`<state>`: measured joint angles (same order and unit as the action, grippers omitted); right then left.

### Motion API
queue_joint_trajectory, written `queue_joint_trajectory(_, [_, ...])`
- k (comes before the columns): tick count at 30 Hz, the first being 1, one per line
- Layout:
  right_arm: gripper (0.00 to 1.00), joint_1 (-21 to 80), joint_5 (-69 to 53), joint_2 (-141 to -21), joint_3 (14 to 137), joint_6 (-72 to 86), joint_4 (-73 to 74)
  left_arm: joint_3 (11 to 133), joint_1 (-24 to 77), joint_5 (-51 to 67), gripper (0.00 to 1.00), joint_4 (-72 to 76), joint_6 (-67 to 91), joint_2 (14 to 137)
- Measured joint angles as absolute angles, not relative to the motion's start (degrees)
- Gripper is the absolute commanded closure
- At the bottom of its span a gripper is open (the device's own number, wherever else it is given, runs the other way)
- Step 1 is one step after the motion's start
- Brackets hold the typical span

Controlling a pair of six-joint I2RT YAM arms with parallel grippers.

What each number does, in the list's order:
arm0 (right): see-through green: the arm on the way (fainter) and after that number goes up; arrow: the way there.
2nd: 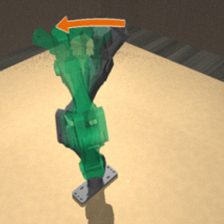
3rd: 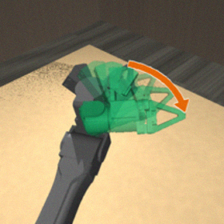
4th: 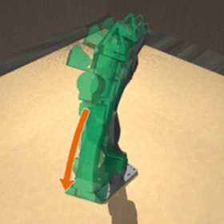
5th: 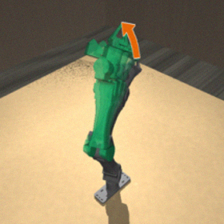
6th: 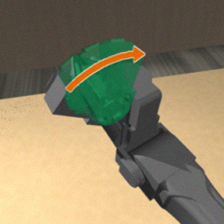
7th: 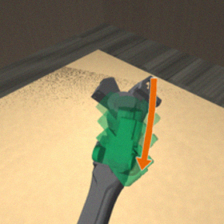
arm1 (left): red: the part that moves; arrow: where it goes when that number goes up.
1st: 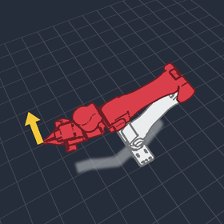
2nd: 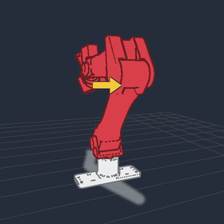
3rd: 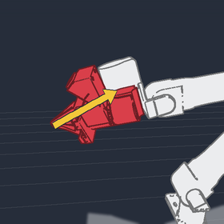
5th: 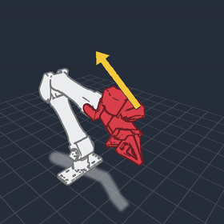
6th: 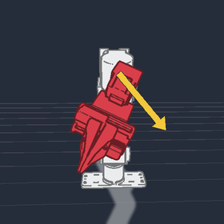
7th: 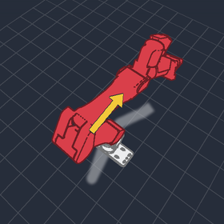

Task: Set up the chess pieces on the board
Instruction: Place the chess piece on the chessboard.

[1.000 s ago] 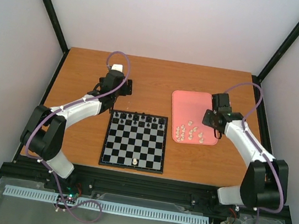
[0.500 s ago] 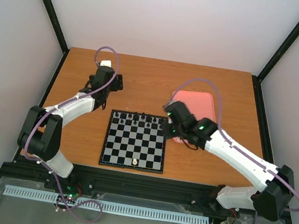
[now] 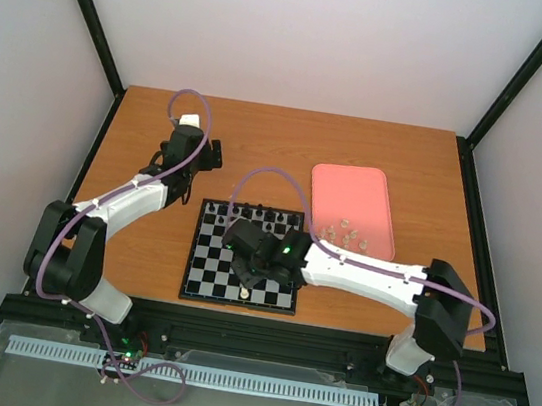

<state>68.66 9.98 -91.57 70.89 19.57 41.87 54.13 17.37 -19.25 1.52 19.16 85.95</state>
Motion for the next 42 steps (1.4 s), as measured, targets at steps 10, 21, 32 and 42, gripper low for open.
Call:
queue_joint_trajectory(10, [0.97,72.77,10.02,-100.53,78.59,18.22,41.5,54.08,17.37,-19.0,0.0,1.58,19.31,85.95])
queue_joint_trajectory(21, [0.97,75.46,9.26,-104.51,80.12,17.91,44.03,54.08,17.37,-19.09,0.0,1.58,19.31,85.95])
queue_joint_trajectory(32, [0.97,75.46,8.1,-104.53,78.3,18.02,43.35,54.08,17.37,-19.07,0.0,1.61,19.31,85.97])
queue_joint_trajectory(42, [0.97,75.46,6.83,-105.36,77.23,18.02,41.04,54.08,17.37,-19.07,0.0,1.63,19.31,85.97])
